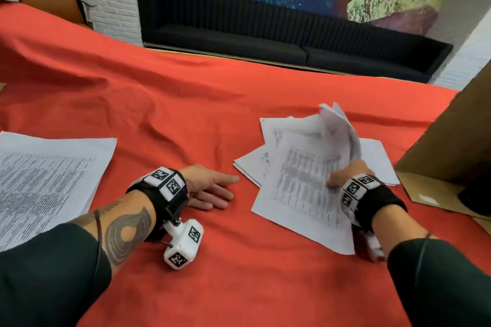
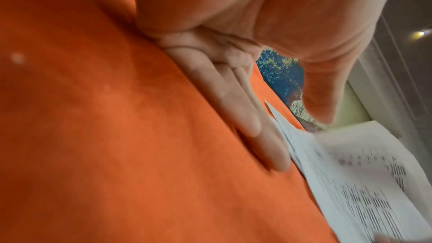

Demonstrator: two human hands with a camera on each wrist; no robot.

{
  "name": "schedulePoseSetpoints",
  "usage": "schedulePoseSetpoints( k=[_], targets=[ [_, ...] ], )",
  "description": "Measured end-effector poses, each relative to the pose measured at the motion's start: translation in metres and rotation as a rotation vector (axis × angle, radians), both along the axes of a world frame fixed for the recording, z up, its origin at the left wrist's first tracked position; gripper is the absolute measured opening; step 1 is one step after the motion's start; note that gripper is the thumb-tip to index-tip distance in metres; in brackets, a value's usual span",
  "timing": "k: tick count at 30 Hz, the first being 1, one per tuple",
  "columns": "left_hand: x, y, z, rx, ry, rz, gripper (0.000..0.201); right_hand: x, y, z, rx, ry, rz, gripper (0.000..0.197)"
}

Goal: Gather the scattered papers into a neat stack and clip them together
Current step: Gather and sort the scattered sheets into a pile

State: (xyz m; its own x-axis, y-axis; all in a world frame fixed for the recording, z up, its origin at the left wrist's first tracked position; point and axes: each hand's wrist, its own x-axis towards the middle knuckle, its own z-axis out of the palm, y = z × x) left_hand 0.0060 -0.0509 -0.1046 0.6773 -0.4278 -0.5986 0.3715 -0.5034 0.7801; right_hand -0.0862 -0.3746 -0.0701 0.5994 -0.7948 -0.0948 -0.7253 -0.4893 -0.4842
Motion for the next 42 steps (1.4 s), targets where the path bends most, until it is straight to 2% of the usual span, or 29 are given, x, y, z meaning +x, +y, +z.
schedulePoseSetpoints(
  k=[3, 4, 7, 9, 10, 11, 13, 16, 19, 21, 23, 25, 26, 29, 33, 34, 37, 40, 42],
  targets=[
    [0.002, -0.004, 0.006, 0.034, 0.01, 0.011, 0.041, -0.024, -0.027, 0.002, 0.031, 0.117, -0.051, 0.043],
    [0.007, -0.008, 0.006, 0.063, -0.034, 0.013, 0.038, -0.027, -0.035, 0.004, 0.043, 0.151, -0.095, 0.045],
    [0.032, -0.027, 0.01, 0.218, -0.38, 0.03, 0.037, -0.031, -0.061, 0.004, 0.104, 0.26, -0.111, 0.073],
    [0.046, -0.047, 0.018, 0.357, -0.573, -0.091, 0.056, -0.028, -0.073, 0.005, 0.14, 0.233, -0.128, 0.088],
    [0.053, -0.057, 0.02, 0.402, -0.608, -0.166, 0.068, -0.025, -0.071, 0.007, 0.187, 0.192, -0.117, 0.092],
    [0.059, -0.067, 0.023, 0.445, -0.618, -0.238, 0.077, -0.02, -0.07, 0.007, 0.184, 0.165, -0.069, 0.093],
    [0.065, -0.088, 0.024, 0.482, -0.632, -0.325, 0.078, -0.008, -0.062, 0.003, 0.197, 0.068, 0.027, 0.085],
    [0.062, -0.109, 0.022, 0.375, -0.634, -0.338, 0.069, 0.014, -0.034, -0.004, 0.294, -0.06, 0.177, 0.06],
    [0.064, -0.107, 0.018, 0.243, -0.623, -0.249, 0.049, 0.032, 0.004, -0.009, 0.307, -0.051, 0.386, 0.037],
    [0.063, -0.095, 0.018, 0.191, -0.622, -0.23, 0.037, 0.037, 0.025, -0.01, 0.299, -0.06, 0.488, 0.031],
    [0.059, -0.081, 0.024, 0.055, -0.651, -0.185, 0.029, 0.037, 0.035, -0.01, 0.319, -0.092, 0.508, 0.029],
    [0.052, -0.066, 0.042, -0.166, -0.701, -0.135, 0.022, 0.034, 0.036, -0.008, 0.367, -0.173, 0.431, 0.03],
    [0.047, -0.059, 0.055, -0.261, -0.731, -0.139, 0.023, 0.032, 0.035, -0.004, 0.409, -0.227, 0.359, 0.036],
    [0.032, -0.037, 0.1, -0.458, -0.776, -0.251, 0.023, 0.018, 0.037, 0.016, 0.63, -0.354, 0.145, 0.07],
    [0.005, -0.006, 0.154, -0.65, -0.782, -0.354, 0.035, -0.003, 0.062, 0.052, 1.022, -0.466, 0.1, 0.094],
    [0.0, 0.001, 0.162, -0.703, -0.775, -0.346, 0.037, -0.007, 0.07, 0.062, 1.127, -0.54, 0.129, 0.092],
    [-0.011, 0.02, 0.17, -0.821, -0.708, -0.297, 0.049, -0.017, 0.091, 0.094, 1.315, -0.842, 0.328, 0.052],
    [-0.011, 0.04, 0.16, -0.804, -0.683, -0.267, 0.055, -0.019, 0.102, 0.117, 1.442, -1.073, 0.5, 0.05],
    [-0.011, 0.055, 0.154, -0.688, -0.741, -0.282, 0.054, -0.021, 0.105, 0.127, 1.495, -1.102, 0.573, 0.046]
  ],
)
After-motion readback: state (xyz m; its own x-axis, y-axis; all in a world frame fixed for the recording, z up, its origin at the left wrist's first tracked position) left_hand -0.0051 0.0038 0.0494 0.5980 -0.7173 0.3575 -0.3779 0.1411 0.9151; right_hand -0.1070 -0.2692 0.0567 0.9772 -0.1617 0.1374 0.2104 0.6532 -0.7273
